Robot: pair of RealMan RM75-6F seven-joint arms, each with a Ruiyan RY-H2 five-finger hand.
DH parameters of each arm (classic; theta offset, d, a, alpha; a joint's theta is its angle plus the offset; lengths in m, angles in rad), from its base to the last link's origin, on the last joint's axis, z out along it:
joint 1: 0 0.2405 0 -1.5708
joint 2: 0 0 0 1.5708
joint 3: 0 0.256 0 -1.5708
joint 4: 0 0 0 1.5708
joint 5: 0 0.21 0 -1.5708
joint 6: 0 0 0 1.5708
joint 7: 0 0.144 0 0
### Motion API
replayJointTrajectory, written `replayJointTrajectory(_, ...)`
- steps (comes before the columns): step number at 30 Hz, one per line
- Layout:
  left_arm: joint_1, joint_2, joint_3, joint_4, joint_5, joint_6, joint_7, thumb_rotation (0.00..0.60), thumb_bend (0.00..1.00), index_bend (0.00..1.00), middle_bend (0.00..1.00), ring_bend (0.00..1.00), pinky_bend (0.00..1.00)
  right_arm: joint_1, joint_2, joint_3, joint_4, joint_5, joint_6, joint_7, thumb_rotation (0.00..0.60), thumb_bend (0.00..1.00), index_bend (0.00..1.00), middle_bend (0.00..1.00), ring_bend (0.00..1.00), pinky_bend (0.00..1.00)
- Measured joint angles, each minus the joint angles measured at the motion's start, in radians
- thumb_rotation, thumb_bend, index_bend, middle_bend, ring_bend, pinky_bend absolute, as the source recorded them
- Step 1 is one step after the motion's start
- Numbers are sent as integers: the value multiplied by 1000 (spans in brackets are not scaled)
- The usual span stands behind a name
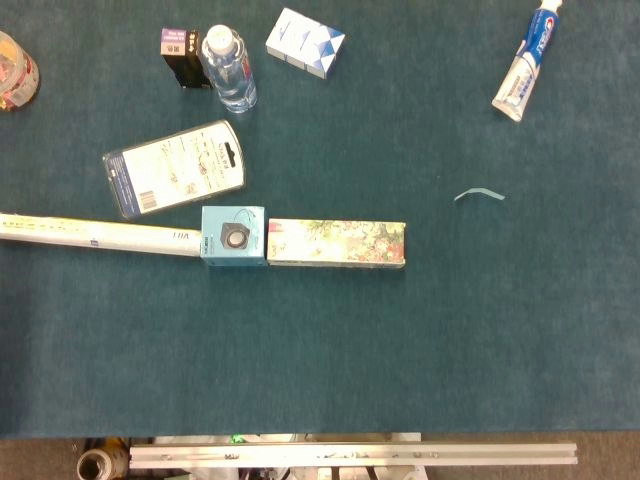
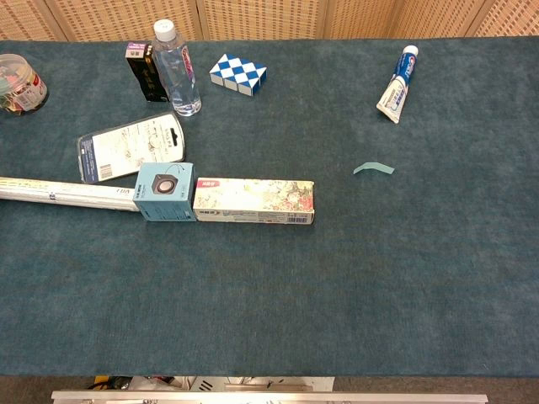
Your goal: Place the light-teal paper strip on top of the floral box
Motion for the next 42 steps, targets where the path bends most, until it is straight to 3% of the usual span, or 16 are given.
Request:
replayJointTrajectory(14, 6, 7, -4, -3, -5, 11, -10, 600, 279, 173, 226, 209, 68, 44, 14, 13, -16, -29, -28, 16, 547, 114, 296, 461, 351, 323)
replayJointTrajectory(18, 8, 14, -7, 1, -8, 16, -14, 600, 278, 172, 226, 209, 68, 80, 25, 27, -28, -38, -60, 3, 575, 114, 296, 465, 357, 327)
replayJointTrajectory(20, 10, 16, -9, 4, -11, 19, -20, 600, 278, 172, 226, 209, 68, 105, 33, 34, -38, -41, -88, -6, 591, 114, 296, 488, 393, 371)
replayJointTrajectory(24, 15, 17, -9, 12, -17, 21, -34, 600, 278, 172, 226, 209, 68, 158, 45, 49, -54, -45, -152, -26, 600, 119, 296, 626, 626, 738)
replayJointTrajectory(28, 17, 18, -8, 19, -23, 16, -46, 600, 278, 172, 226, 209, 68, 220, 53, 65, -71, -35, -236, -49, 600, 124, 299, 769, 838, 956)
replayJointTrajectory(33, 18, 19, -9, 27, -24, 15, -61, 600, 278, 172, 226, 209, 68, 293, 54, 90, -87, 9, -340, -95, 600, 170, 368, 904, 995, 1000)
replayJointTrajectory(36, 16, 19, -8, 26, -20, 11, -63, 600, 278, 173, 226, 209, 68, 342, 43, 107, -92, 45, -404, -128, 600, 221, 409, 964, 1000, 1000)
replayJointTrajectory(42, 12, 19, -3, 24, -15, 3, -62, 600, 279, 173, 226, 209, 68, 433, -15, 131, -82, 129, -522, -212, 600, 221, 428, 1000, 1000, 1000)
